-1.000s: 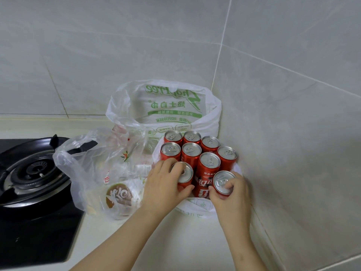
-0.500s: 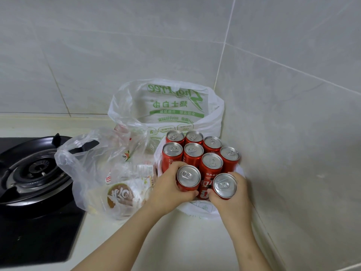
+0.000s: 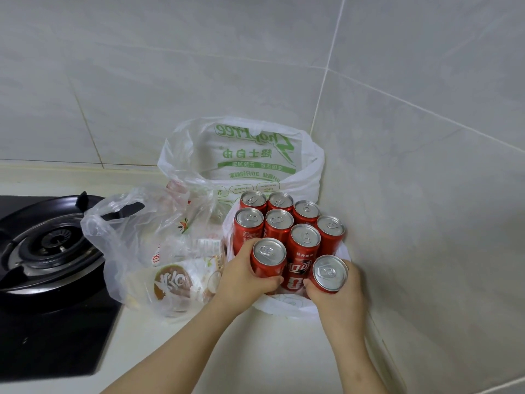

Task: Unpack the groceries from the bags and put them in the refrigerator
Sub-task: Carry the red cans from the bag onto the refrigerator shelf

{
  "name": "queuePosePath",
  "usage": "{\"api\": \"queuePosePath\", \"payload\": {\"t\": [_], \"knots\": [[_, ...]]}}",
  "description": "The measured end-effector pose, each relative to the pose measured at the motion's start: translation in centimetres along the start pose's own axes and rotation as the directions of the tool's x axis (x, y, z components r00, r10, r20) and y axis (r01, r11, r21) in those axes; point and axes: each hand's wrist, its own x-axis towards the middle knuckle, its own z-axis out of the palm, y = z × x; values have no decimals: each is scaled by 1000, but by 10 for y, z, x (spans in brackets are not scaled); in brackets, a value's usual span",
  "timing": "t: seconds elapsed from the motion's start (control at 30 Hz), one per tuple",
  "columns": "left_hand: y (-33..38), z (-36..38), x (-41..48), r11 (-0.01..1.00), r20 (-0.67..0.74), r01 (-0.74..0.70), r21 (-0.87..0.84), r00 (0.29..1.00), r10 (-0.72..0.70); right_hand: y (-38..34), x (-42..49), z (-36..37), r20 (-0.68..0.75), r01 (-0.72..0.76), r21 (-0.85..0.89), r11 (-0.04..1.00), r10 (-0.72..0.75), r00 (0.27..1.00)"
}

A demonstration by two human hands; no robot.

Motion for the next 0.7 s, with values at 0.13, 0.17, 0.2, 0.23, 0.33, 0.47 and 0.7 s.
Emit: {"api": "queuePosePath", "payload": {"t": [0.13, 0.17, 0.2, 0.23, 0.33, 0.47, 0.7], "knots": [[10, -2, -10, 997, -62, -44, -62, 997, 40, -10, 2, -11, -53, 33, -3, 999, -34, 998], [15, -4, -12, 994, -87, -63, -85, 995, 55, -16, 2, -15, -54, 52, -1, 999, -52, 997], [20, -8, -13, 992, -112, -77, -104, 992, 65, -23, 2, -18, -56, 71, 14, 997, -70, 996], [25, -11, -14, 990, -136, -81, -118, 989, 65, -30, 2, -22, -61, 87, 38, 996, -84, 995], [38, -27, -17, 988, -174, -90, -126, 982, 67, -50, -2, -28, -53, 108, 113, 988, -103, 993], [46, -56, -21, 992, -144, -83, -97, 987, 68, -70, -11, -22, 38, 87, 230, 969, -98, 994], [26, -106, -61, 1000, -127, 26, 3, 992, -26, -89, -47, 18, 328, 8, 299, 954, -110, 938]]}}
